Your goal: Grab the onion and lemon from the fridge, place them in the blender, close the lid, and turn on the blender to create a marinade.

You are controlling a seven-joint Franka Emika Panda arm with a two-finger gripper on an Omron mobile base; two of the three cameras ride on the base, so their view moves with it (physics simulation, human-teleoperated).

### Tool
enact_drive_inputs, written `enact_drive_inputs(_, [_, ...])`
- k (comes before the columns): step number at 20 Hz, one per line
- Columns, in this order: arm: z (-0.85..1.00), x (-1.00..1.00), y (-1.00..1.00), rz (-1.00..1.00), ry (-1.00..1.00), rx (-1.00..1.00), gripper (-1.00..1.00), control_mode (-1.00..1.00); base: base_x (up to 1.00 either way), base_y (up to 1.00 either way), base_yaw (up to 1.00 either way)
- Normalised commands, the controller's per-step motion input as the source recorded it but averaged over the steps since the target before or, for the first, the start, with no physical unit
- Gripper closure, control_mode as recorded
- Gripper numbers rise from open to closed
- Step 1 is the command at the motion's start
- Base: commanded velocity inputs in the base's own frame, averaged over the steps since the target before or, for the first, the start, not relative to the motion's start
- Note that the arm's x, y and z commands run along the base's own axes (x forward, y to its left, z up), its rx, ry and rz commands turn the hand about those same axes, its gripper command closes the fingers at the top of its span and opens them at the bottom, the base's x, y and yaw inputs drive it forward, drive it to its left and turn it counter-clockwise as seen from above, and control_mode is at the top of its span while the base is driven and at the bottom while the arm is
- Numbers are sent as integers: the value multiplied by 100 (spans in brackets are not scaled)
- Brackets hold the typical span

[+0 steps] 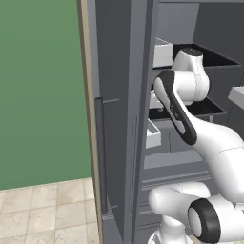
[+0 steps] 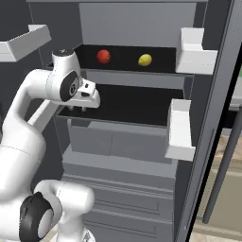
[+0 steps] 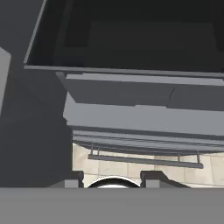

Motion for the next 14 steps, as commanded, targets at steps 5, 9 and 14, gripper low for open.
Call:
enact_drive_inputs(5, [3, 0, -1, 0, -1, 0, -100, -100, 0, 0, 0])
enact_drive_inputs(9, [46, -21, -28, 0, -22, 0, -100, -100, 0, 0, 0])
enact_drive_inputs(14, [80, -19, -40, 0, -46, 0, -100, -100, 0, 0, 0])
